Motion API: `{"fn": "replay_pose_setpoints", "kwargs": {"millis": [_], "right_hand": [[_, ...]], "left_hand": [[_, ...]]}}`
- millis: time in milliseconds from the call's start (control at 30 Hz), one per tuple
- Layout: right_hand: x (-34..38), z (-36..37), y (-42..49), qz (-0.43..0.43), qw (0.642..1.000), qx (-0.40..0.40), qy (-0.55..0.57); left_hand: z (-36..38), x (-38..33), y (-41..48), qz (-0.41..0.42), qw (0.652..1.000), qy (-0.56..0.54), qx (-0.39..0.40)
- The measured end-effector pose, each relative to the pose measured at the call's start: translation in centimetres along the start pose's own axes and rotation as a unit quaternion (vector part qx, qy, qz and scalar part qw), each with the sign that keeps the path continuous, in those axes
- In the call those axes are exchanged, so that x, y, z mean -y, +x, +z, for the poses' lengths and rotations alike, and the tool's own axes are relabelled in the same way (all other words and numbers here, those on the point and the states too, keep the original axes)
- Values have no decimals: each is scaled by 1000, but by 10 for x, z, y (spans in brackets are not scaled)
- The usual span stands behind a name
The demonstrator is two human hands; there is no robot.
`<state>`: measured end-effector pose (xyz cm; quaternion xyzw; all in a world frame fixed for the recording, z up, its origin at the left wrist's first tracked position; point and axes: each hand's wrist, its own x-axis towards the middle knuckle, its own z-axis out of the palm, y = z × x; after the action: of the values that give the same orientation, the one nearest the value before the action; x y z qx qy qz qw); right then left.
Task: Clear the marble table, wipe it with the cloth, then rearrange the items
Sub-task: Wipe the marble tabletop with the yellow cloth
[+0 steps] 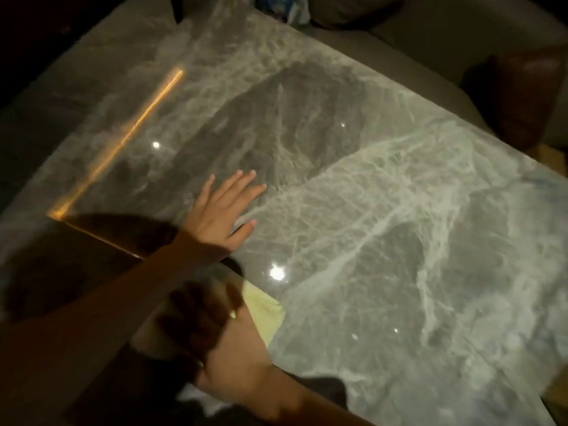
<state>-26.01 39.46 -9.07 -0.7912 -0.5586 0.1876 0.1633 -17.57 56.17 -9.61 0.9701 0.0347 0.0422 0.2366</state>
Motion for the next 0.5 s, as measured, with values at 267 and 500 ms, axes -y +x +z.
{"fn": "replay_pose_setpoints", "kwargs": {"millis": [267,500], "right_hand": [[-18,8,-19,242,957,-160,6],[-55,-2,-88,382,866,-294,133]], "left_hand": [[31,-82,1,22,1000,2,11],[62,-172,-48,104,990,-53,76]]}}
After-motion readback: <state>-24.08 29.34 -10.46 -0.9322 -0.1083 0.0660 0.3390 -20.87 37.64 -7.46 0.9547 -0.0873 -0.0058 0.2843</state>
